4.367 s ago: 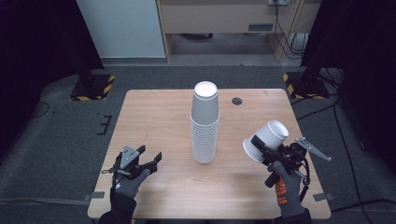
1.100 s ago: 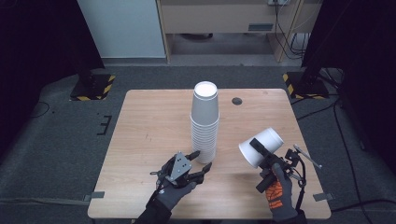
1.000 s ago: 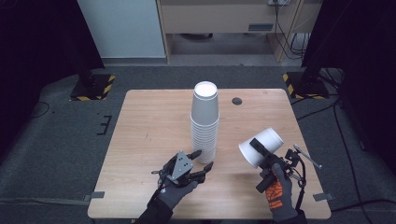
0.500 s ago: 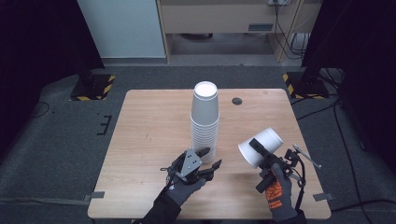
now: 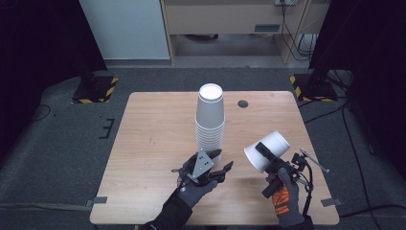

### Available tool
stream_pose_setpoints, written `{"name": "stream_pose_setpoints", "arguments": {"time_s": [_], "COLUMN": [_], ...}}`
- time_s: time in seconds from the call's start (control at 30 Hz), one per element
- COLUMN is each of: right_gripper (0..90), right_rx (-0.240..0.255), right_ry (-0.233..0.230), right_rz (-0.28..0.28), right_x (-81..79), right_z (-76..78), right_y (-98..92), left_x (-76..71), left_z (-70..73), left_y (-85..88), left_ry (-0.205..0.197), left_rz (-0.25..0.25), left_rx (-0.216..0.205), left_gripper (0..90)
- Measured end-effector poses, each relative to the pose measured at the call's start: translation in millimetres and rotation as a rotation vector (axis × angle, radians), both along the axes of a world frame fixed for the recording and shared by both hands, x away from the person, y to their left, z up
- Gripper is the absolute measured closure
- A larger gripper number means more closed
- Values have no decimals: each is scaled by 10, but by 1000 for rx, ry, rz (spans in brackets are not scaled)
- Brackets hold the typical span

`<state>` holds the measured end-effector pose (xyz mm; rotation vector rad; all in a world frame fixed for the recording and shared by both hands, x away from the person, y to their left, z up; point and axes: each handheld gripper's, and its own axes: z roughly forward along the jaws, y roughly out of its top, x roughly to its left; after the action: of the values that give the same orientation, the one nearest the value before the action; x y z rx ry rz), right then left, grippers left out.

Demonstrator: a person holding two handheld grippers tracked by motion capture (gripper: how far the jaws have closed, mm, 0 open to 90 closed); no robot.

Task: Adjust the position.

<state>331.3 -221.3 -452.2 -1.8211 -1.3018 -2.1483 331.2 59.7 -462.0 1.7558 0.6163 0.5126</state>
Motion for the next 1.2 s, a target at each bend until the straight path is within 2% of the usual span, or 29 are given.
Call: {"name": "stream_pose_setpoints", "arguments": {"time_s": [0.47, 1.2], "right_gripper": [154, 155], "right_rx": [-1, -1], "right_ry": [2, 11], "right_rz": [3, 22], "right_x": [-2, 4], "right_z": [0, -17], "right_y": [5, 49], "left_x": [102, 239], "left_z": [-49, -57], "left_y": [-139, -369], "left_ry": [7, -15], "left_rz": [-21, -28], "left_rx": [-27, -59], "left_gripper": [415, 431]}}
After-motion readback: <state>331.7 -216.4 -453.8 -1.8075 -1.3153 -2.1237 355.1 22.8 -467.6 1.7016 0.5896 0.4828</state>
